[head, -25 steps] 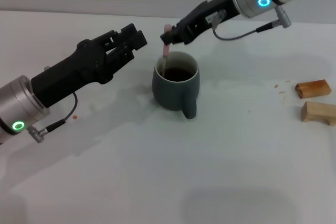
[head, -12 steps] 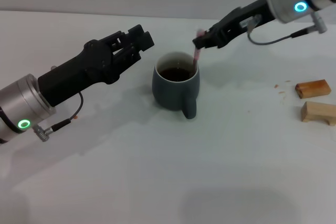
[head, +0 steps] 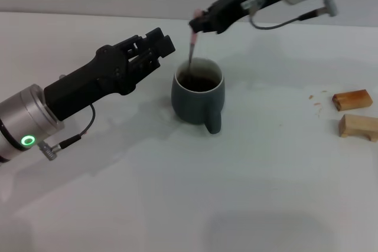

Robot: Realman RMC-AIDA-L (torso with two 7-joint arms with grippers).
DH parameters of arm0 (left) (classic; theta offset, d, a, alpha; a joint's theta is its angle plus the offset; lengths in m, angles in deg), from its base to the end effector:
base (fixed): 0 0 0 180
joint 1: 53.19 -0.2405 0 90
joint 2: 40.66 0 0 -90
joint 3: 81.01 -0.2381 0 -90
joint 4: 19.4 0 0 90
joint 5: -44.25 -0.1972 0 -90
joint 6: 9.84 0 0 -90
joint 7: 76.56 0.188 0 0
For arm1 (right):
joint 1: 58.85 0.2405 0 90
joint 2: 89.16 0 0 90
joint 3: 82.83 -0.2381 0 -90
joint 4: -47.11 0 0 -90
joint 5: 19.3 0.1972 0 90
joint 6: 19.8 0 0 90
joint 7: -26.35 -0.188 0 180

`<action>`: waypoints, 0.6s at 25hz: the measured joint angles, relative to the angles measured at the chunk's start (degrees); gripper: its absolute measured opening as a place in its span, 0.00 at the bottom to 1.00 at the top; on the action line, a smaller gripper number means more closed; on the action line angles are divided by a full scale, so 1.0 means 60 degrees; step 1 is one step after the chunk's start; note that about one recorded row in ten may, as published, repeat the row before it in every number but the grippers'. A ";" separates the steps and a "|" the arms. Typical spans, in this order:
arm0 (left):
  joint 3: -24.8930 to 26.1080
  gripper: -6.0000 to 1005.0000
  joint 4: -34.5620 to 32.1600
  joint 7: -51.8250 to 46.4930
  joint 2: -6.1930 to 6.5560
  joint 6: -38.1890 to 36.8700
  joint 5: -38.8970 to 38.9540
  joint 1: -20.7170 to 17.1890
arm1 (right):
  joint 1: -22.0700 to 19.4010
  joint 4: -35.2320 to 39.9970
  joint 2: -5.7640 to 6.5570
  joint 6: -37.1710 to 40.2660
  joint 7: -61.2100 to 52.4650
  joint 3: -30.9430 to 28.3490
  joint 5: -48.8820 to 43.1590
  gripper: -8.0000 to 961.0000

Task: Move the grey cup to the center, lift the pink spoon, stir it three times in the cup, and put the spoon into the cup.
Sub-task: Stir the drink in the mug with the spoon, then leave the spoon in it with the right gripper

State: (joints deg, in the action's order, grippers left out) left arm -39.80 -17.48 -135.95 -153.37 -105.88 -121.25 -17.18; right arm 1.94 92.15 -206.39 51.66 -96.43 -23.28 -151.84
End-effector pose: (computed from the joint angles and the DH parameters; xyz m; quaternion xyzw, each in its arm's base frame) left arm -0.1781 0.3252 -0.0188 -0.8217 -0.2353 -0.5006 0.1375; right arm 0.0739 0.4394 -0.0477 -0.9655 0.2050 0.0350 0.1565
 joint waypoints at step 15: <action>0.0000 0.35 0.0001 -0.0027 0.0025 -0.0027 0.0001 -0.0075 | -0.0639 0.0935 -0.0187 0.1205 -0.0359 0.0124 -0.0084 0.10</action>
State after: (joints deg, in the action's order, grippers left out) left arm -39.80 -17.47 -136.11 -153.22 -106.04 -121.25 -17.63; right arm -1.89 97.76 -207.51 58.89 -98.58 -22.54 -152.34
